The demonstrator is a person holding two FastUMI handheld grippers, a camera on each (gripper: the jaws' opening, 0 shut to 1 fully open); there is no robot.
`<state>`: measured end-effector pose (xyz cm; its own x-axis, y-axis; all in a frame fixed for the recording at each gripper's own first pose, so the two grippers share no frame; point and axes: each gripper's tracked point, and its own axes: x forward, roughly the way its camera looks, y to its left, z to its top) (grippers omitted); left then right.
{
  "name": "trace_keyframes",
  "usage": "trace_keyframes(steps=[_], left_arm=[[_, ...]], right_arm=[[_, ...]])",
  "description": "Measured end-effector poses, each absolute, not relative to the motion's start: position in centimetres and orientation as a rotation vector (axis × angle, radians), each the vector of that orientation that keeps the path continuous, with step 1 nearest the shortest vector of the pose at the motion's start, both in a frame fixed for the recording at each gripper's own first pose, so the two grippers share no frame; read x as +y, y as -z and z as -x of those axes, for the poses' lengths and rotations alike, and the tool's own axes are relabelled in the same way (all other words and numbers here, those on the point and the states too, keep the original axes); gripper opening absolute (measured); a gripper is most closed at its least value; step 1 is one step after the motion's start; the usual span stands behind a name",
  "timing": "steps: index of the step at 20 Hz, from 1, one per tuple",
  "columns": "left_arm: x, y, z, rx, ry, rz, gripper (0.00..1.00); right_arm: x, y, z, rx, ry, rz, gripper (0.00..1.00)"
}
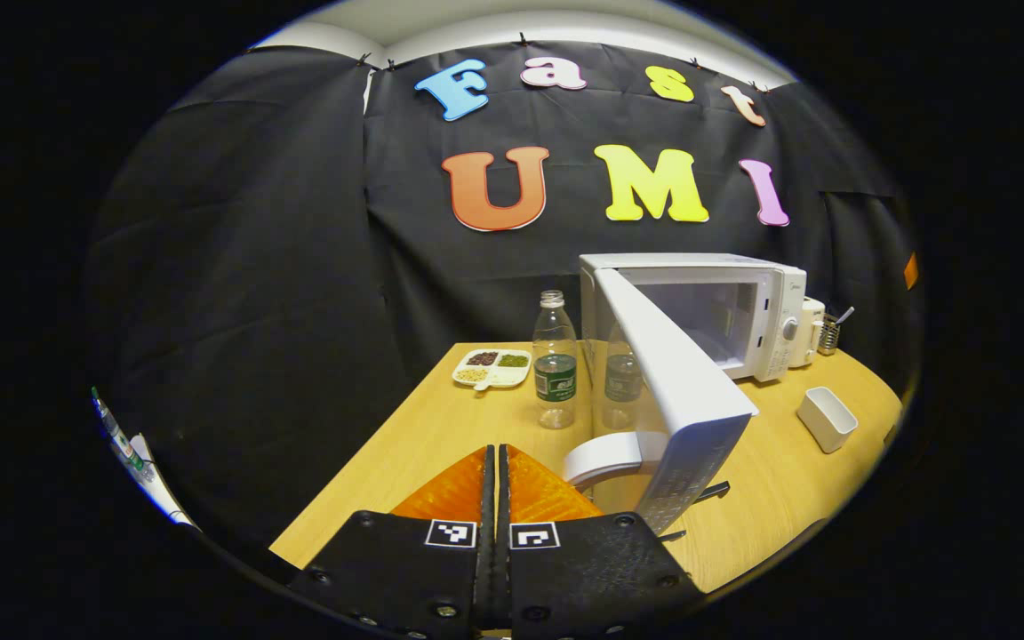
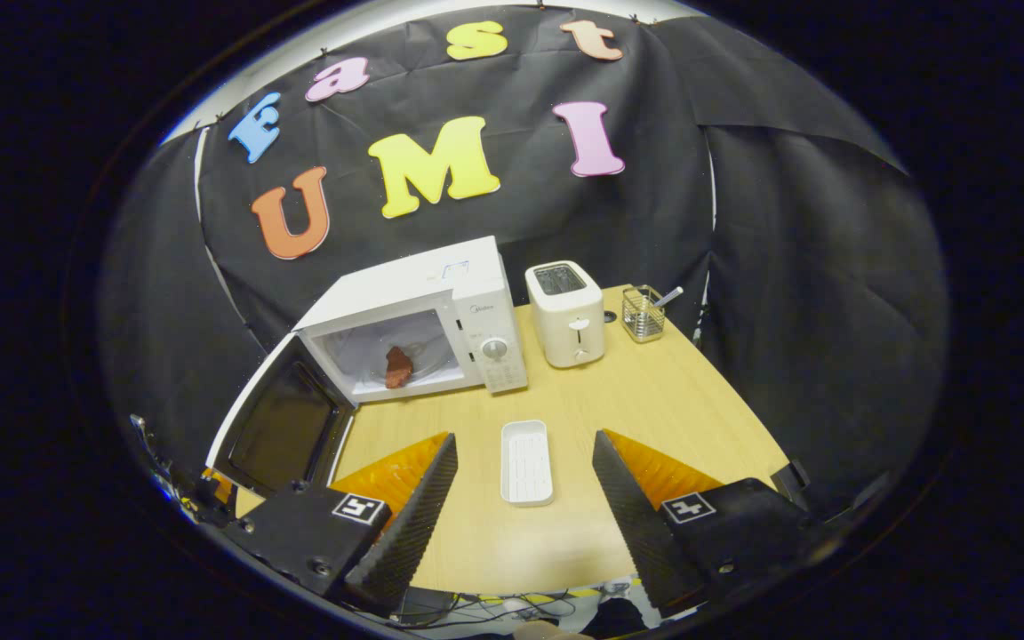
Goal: Open the microwave oven with the left hand, put the food in, and close the microwave oven.
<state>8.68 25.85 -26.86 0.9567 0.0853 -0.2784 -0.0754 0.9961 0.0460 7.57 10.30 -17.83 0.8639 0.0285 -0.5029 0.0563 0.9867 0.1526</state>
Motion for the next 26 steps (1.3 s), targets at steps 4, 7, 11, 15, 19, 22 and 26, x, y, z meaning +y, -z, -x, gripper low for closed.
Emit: trace_keyframes(steps=[4,7,11,15,19,22,26], left_arm=[[23.2,27.1,-8.5,0.311,-0.046,-0.017,0.00],[19.0,26.4,-8.9,0.297,0.020,-0.031,0.00],[13.3,26.4,-9.8,0.300,0.084,-0.056,0.00],[7.2,26.7,-10.6,0.307,0.150,-0.077,0.00],[1.1,26.0,-13.1,0.291,0.220,-0.091,0.00],[-2.2,25.4,-15.2,0.270,0.242,-0.103,0.00],[-5.5,25.1,-18.5,0.257,0.257,-0.104,0.00]], right_arm=[[9.0,17.3,-7.9,0.533,0.022,-0.189,0.98],[7.7,17.4,-7.9,0.536,0.026,-0.206,0.98],[5.1,18.0,-7.8,0.543,0.032,-0.213,0.98],[2.2,18.9,-7.8,0.558,0.033,-0.220,0.98],[-1.3,18.7,-8.0,0.550,0.040,-0.222,0.98],[-3.7,18.7,-8.1,0.546,0.047,-0.225,0.98],[-6.7,18.9,-8.6,0.553,0.056,-0.224,0.98]])
